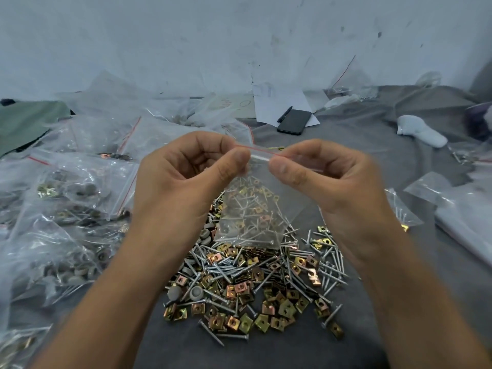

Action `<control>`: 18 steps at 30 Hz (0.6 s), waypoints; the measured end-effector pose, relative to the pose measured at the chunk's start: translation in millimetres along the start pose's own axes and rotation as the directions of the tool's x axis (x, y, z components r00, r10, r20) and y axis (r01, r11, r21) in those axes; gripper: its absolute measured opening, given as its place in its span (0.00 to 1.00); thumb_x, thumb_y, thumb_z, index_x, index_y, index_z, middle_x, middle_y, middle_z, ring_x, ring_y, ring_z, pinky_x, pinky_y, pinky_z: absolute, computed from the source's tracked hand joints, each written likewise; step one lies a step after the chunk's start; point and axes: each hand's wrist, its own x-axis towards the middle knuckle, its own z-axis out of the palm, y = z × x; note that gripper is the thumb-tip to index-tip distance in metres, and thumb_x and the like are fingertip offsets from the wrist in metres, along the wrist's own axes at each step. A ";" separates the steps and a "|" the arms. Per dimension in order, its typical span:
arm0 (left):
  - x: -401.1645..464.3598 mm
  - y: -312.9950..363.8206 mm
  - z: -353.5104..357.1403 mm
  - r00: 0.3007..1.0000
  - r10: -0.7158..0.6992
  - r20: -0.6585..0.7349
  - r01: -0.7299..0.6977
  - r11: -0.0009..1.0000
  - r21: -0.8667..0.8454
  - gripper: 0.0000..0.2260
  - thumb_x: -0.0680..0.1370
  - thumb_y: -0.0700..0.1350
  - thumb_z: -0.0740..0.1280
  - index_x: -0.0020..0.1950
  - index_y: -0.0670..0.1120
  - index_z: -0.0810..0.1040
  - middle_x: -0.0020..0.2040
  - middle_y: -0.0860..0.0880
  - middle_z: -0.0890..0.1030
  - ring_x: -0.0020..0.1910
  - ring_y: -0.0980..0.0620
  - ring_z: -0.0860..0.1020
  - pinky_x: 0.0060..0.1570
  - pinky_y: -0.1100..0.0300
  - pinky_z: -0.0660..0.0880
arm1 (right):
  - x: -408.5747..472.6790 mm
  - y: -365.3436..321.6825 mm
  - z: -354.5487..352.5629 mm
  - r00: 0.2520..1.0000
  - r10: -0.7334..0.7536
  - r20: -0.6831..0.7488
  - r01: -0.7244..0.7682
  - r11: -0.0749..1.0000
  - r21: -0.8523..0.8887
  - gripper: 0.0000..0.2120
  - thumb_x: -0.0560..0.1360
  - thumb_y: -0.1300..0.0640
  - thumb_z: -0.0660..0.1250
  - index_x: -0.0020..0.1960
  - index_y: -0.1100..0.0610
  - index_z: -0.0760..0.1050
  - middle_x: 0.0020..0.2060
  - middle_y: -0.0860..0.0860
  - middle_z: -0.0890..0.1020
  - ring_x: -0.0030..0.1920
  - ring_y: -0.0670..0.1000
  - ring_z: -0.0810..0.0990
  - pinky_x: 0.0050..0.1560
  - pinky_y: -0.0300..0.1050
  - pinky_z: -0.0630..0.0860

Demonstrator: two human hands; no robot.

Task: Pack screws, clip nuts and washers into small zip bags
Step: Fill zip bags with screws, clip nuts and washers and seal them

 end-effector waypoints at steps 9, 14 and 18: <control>-1.5 1.2 3.0 0.991 -0.039 0.130 0.043 0.999 -0.028 0.04 0.75 0.46 0.77 0.49 0.49 0.89 0.46 0.47 0.89 0.44 0.54 0.85 0.45 0.65 0.80 | -0.9 -2.0 2.3 0.999 -0.040 0.019 0.041 0.998 -0.047 0.07 0.70 0.58 0.81 0.47 0.56 0.87 0.44 0.52 0.89 0.47 0.52 0.89 0.48 0.40 0.83; -1.7 -0.2 1.5 0.996 -0.048 0.070 0.046 0.998 0.031 0.04 0.76 0.48 0.77 0.48 0.50 0.88 0.44 0.47 0.88 0.42 0.53 0.84 0.43 0.63 0.80 | -0.1 0.5 -0.8 0.998 -0.036 0.047 0.042 0.990 -0.134 0.09 0.71 0.53 0.81 0.50 0.52 0.87 0.45 0.51 0.89 0.47 0.51 0.89 0.50 0.43 0.84; 0.1 -0.8 -2.4 0.998 -0.063 0.012 0.062 0.998 0.018 0.04 0.75 0.49 0.78 0.48 0.50 0.88 0.42 0.45 0.87 0.41 0.50 0.83 0.42 0.57 0.80 | 0.0 4.1 -2.7 0.998 -0.061 -0.029 0.054 0.977 -0.207 0.07 0.72 0.51 0.81 0.48 0.49 0.86 0.43 0.50 0.88 0.42 0.50 0.86 0.47 0.44 0.84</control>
